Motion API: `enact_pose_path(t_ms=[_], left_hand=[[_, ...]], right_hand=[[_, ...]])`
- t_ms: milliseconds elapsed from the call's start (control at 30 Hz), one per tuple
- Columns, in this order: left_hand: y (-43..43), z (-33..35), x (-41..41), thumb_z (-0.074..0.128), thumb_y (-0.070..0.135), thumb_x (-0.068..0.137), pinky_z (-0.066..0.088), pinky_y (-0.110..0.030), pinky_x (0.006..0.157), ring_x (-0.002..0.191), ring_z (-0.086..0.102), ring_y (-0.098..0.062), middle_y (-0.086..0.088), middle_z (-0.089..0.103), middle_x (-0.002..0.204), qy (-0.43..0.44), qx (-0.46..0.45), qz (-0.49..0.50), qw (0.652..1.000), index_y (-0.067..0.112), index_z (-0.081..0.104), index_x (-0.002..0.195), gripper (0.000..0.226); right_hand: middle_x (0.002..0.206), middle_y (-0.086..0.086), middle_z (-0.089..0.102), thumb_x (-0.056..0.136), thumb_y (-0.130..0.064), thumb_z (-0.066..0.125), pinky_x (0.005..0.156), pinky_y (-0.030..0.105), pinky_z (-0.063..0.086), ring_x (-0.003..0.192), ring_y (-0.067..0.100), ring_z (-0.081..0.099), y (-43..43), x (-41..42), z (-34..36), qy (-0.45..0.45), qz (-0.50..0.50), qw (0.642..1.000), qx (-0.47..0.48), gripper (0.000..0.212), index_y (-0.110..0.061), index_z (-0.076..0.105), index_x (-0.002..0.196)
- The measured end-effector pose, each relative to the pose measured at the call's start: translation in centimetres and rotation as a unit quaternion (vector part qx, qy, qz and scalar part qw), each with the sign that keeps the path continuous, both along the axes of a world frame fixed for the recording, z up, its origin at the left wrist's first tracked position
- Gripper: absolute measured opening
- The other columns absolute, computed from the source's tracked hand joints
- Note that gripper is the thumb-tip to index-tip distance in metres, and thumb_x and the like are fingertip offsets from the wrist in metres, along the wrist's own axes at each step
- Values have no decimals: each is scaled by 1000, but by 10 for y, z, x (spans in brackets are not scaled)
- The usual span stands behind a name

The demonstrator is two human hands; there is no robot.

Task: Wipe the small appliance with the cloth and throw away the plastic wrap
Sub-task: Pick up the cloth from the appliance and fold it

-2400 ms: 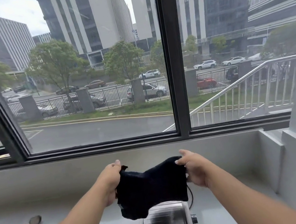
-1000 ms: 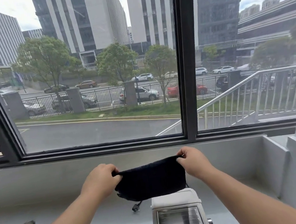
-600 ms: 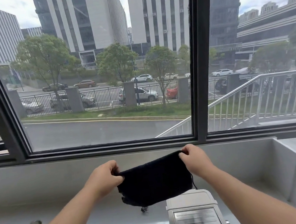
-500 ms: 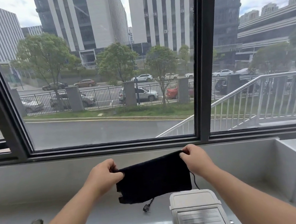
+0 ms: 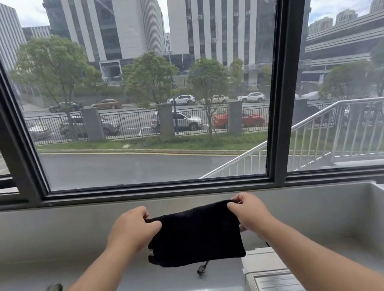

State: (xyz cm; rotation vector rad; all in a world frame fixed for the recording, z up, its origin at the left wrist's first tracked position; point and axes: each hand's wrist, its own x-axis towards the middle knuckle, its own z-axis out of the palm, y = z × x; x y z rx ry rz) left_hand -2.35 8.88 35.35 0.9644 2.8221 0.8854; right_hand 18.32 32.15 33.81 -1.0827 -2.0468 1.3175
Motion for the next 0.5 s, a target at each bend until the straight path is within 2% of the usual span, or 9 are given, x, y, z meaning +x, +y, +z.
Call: enact_pose_path(t_ms=[100,233,367,500], left_hand=[[-2,0,-7,59,41,73,38,-29,54,66,58,-17,3,65,74,-30,-4,4,1000,20,53,73,22],[-1,0,-13,57,43,76,40,-30,58,65,55,-19,1,65,75,-107,7,-4,994,19,52,74,25],[4,-3,-19,61,42,83,45,-32,63,65,54,-22,-1,57,73,-177,43,-22,983,18,48,74,28],[5,-7,-21,66,44,87,53,-32,64,73,63,-24,-5,63,81,-240,63,-46,968,16,53,77,33]], right_hand=[[96,13,73,96,-17,57,54,36,62,82,29,74,-15,-14,-1,18,0,999,-44,10,-14,66,98],[91,14,70,96,-13,54,50,32,58,73,27,71,-38,-35,-2,41,7,995,-88,11,-7,64,100],[94,15,71,99,-13,53,56,37,61,73,27,73,-61,-56,-1,52,30,992,-113,9,-8,61,101],[88,11,69,101,-13,54,57,38,62,69,25,74,-84,-76,2,42,46,993,-103,8,-8,59,103]])
